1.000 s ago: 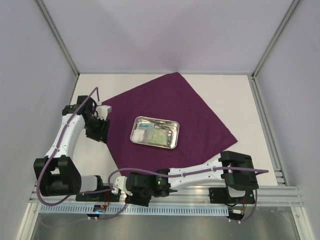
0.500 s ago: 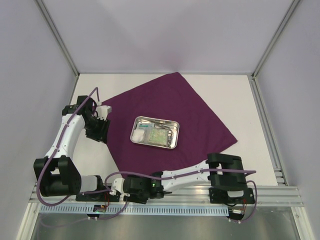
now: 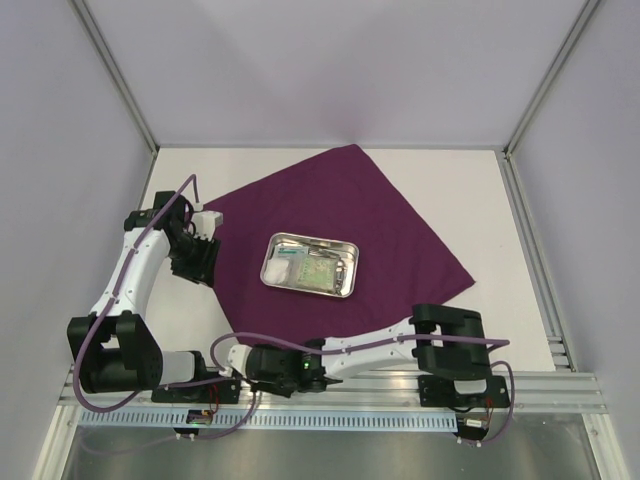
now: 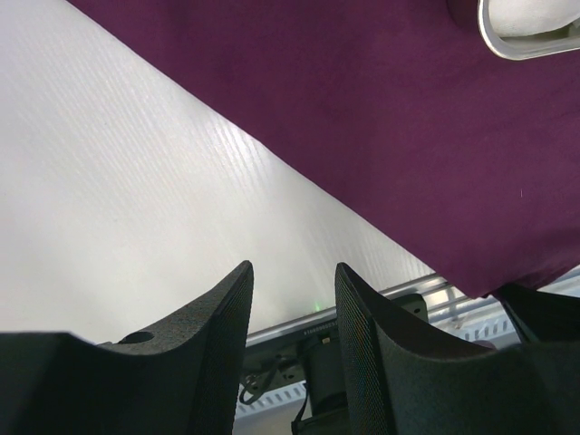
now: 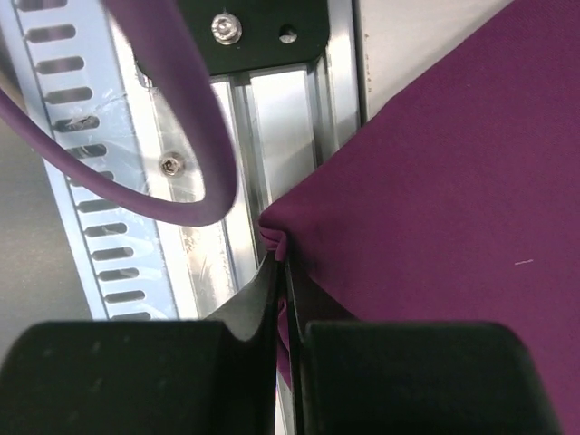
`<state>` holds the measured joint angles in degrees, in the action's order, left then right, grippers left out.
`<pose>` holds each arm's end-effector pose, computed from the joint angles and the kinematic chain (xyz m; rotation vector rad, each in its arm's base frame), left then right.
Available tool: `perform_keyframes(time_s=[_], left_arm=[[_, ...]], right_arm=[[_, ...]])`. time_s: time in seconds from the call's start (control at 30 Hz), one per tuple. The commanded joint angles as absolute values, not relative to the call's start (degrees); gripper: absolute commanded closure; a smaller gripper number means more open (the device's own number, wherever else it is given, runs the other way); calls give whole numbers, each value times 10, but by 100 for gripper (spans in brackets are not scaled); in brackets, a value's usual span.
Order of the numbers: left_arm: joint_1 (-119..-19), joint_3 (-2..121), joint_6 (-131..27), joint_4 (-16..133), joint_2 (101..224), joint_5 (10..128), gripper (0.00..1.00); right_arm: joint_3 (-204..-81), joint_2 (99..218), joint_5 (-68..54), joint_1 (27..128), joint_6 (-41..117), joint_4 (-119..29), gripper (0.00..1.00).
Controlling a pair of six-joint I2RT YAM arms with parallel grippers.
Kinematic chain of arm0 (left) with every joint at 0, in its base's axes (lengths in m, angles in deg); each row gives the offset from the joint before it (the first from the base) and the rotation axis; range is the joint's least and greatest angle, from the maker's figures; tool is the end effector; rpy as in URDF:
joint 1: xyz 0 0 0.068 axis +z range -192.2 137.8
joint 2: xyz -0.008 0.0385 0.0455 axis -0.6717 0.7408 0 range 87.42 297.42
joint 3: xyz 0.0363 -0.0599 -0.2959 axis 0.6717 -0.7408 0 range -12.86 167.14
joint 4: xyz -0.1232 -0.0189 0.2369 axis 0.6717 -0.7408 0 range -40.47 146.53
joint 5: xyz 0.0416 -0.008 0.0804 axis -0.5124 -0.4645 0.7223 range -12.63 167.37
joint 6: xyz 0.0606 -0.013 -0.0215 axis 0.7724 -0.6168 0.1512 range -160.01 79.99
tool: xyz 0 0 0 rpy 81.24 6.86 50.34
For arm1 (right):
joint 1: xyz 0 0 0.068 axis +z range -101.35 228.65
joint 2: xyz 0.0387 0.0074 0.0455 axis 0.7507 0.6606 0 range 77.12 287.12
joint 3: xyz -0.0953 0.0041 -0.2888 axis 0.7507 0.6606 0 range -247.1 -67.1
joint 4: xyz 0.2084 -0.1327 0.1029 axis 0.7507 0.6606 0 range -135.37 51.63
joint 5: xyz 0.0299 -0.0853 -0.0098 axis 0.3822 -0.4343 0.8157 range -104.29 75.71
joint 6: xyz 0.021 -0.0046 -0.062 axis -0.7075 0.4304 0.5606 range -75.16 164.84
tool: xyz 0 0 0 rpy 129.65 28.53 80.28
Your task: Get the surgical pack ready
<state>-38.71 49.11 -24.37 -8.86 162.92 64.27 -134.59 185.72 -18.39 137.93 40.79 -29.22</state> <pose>0.2286 0.0022 0.2778 0.3389 2.8807 -0.2817 0.0089 0.4113 0.1685 -1.7763 1.9724 0.5020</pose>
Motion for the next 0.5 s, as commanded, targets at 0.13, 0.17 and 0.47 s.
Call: perform_keyframes(time_s=[0.13,0.17,0.47], left_arm=[[-384,518,-240,-89,1622,655,50],[-385,525,-239,-92,1622,658,50],[-385,613,-229,-122,1655,666,50]], right_arm=[[-1321,1768,-284,1282,374,-288,100],[-1318,1761,-284,1269,370,-290,99],[-1363,1708,-257,1136,379,-266,99]])
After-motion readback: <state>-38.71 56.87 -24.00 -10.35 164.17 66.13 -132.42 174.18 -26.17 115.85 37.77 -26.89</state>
